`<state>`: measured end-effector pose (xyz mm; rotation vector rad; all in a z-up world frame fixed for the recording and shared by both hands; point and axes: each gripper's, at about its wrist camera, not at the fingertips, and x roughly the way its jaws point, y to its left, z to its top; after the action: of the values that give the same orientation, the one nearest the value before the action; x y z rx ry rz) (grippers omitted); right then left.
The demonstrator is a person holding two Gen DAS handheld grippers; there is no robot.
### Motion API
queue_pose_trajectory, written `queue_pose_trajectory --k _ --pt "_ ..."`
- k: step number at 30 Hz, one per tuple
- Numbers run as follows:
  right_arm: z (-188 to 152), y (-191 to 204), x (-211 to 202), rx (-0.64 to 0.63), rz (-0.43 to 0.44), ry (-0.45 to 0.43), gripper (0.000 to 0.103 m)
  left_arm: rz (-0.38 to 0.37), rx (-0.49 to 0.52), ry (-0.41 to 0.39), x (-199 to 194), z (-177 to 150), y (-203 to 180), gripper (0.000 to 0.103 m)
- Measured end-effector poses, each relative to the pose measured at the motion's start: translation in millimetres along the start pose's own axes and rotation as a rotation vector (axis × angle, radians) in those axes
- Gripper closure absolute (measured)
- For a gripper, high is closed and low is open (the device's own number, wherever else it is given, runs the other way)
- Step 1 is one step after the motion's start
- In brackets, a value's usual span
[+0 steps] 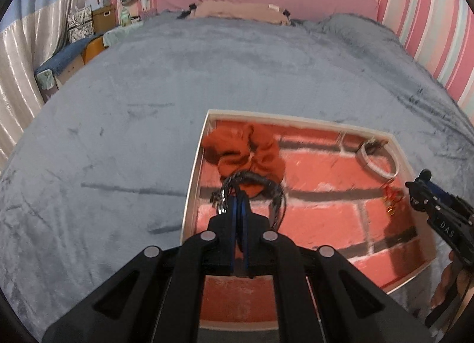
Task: Organize jewelry
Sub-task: 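Carry hair tie and claw clip into the brick tray while both tools open to release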
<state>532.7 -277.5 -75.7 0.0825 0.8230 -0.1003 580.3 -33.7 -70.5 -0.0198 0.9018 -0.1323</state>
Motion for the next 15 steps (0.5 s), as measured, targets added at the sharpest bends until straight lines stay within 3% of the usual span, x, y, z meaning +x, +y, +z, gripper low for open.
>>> queue_pose_trajectory --k 5,13,15 --pt "-7.6 -2.8 18.8 0.003 -0.003 0.053 0.056 0.005 -0.006 0.028 19.5 -4.4 2.7 0.1" --pt "-11.3 7.0 25.3 -0.055 -0.023 0.056 0.056 0.037 0.016 0.027 27.5 -8.2 -0.4 0.099" --pt "-12.0 9.2 25.4 -0.066 -0.017 0.059 0.05 0.034 0.017 0.031 25.8 -7.9 -0.4 0.098"
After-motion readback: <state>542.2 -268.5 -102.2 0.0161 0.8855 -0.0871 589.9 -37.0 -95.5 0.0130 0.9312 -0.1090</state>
